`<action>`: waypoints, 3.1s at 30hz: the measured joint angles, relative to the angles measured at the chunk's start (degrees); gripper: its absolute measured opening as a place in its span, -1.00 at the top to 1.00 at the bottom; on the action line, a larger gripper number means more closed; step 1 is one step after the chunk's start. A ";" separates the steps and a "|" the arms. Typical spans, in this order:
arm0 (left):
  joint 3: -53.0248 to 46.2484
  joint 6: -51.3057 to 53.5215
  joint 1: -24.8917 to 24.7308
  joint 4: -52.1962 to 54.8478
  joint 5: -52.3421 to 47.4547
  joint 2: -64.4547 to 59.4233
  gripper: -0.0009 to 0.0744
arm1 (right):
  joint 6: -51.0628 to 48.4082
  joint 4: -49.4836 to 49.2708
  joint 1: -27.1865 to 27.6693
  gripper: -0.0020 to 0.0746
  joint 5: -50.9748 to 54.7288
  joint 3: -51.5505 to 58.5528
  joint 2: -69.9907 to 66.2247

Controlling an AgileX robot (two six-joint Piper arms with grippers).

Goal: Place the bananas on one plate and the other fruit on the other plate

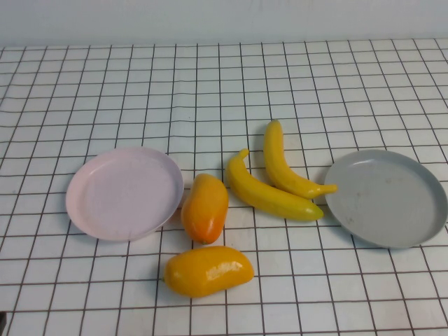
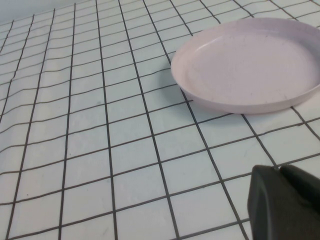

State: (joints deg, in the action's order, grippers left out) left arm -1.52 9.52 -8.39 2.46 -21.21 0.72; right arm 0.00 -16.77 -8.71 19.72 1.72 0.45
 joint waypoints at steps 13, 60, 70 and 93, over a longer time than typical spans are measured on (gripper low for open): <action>0.00 -15.34 0.00 -28.10 23.20 0.00 0.99 | 0.00 0.00 0.00 0.99 0.00 0.00 0.00; 55.38 7.23 -35.07 -1.24 -20.43 -79.76 -0.80 | 0.00 0.00 0.00 0.99 0.00 0.00 0.00; 56.16 15.58 -37.05 -3.00 -15.34 -91.13 -0.80 | 0.00 0.00 0.00 0.99 0.00 0.00 0.00; 56.55 6.96 -36.33 1.44 -10.81 -91.61 -0.46 | 0.00 0.00 0.00 0.99 0.00 0.00 0.00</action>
State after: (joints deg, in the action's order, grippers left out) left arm 55.03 16.47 -44.71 3.90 -32.02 -90.89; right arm 0.00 -16.77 -8.71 19.72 1.72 0.45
